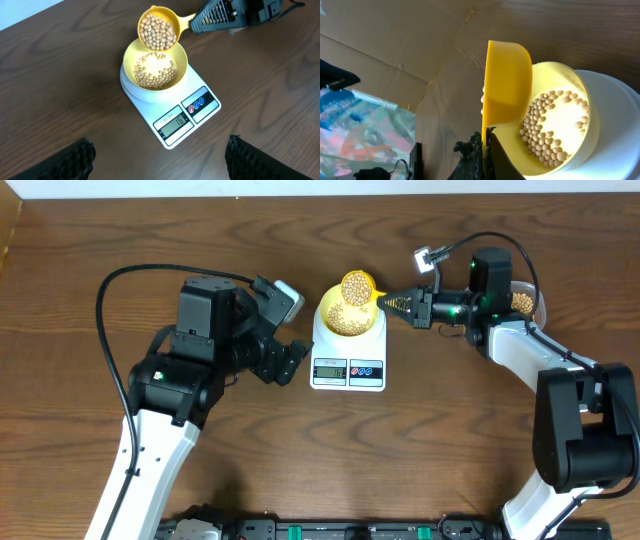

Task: Scoop item into bowl and weigh 50g on scale
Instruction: 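Tilt the scoop with the right gripper to pour soybeans into the bowl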

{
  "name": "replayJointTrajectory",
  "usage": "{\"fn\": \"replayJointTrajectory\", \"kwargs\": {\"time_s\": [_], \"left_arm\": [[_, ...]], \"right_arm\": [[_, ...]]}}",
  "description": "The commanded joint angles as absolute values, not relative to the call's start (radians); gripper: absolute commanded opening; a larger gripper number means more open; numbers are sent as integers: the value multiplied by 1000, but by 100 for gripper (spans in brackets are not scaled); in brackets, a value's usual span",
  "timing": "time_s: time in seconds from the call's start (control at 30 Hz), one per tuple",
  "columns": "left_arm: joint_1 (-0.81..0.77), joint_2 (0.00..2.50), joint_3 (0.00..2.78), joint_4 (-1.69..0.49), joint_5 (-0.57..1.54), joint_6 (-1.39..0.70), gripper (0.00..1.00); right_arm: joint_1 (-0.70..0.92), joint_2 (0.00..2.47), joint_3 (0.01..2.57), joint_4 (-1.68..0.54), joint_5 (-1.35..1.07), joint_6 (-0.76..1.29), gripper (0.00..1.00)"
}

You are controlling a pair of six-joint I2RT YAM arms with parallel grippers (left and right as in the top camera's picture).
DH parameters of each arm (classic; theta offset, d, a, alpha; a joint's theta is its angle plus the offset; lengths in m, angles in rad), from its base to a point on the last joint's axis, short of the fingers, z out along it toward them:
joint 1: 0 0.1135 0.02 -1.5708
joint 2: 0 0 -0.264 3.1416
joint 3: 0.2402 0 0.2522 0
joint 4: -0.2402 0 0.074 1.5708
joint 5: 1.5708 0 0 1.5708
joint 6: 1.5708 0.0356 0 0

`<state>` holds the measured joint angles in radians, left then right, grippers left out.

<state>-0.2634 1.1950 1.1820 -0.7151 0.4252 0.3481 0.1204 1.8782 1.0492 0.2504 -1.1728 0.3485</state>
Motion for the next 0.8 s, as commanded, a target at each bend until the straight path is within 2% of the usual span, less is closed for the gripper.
{"fn": "replayJointTrajectory", "kwargs": {"time_s": [0.0, 0.47, 0.77], "left_arm": [[-259, 1196, 1167, -718, 445, 355, 86], [-259, 1196, 1167, -718, 445, 355, 86], [-259, 1196, 1167, -718, 445, 355, 86]], "right_arm": [[126, 1848, 1049, 250, -1186, 262, 1], [126, 1848, 1049, 250, -1175, 158, 1], [126, 1848, 1049, 250, -1073, 157, 2]]}}
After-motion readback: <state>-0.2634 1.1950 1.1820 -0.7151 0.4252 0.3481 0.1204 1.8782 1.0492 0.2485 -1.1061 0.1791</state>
